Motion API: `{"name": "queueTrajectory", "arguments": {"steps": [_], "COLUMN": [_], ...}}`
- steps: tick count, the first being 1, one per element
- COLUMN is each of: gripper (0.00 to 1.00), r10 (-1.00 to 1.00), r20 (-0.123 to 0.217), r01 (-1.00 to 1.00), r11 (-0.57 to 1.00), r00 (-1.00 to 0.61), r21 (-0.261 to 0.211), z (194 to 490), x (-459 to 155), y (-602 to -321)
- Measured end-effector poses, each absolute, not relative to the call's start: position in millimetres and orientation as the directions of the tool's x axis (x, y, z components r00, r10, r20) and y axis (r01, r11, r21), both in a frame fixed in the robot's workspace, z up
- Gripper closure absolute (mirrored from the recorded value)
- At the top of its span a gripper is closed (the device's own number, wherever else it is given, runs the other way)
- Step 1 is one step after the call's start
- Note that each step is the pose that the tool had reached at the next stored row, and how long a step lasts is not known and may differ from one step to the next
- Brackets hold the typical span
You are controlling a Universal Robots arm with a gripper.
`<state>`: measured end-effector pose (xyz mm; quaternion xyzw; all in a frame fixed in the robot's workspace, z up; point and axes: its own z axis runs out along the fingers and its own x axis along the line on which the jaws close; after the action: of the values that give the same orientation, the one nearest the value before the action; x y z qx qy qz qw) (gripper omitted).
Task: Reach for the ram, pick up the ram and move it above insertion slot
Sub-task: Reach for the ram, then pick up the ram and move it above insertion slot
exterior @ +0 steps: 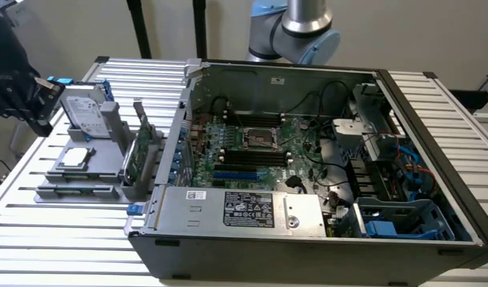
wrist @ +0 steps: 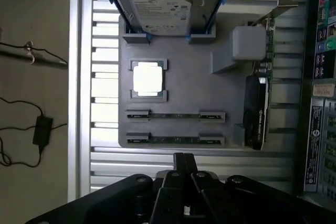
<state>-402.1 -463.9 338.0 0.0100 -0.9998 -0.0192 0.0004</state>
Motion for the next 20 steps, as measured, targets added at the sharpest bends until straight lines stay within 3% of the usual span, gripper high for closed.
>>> {"name": "queueTrajectory", "arguments": {"steps": [10,20], "gripper": [0.89,0.89], "r10": [-0.03,-0.205], "r20": [0.001,0.001], "r01": [-0.03,-0.204], "r11": [0.999,0.978], "r00": [-1.0,-0.979], "r21": [0.038,0.038], "z": [332.6,333.3], "x": [-391.1,-391.1], "y": [-465.1,-465.1]}}
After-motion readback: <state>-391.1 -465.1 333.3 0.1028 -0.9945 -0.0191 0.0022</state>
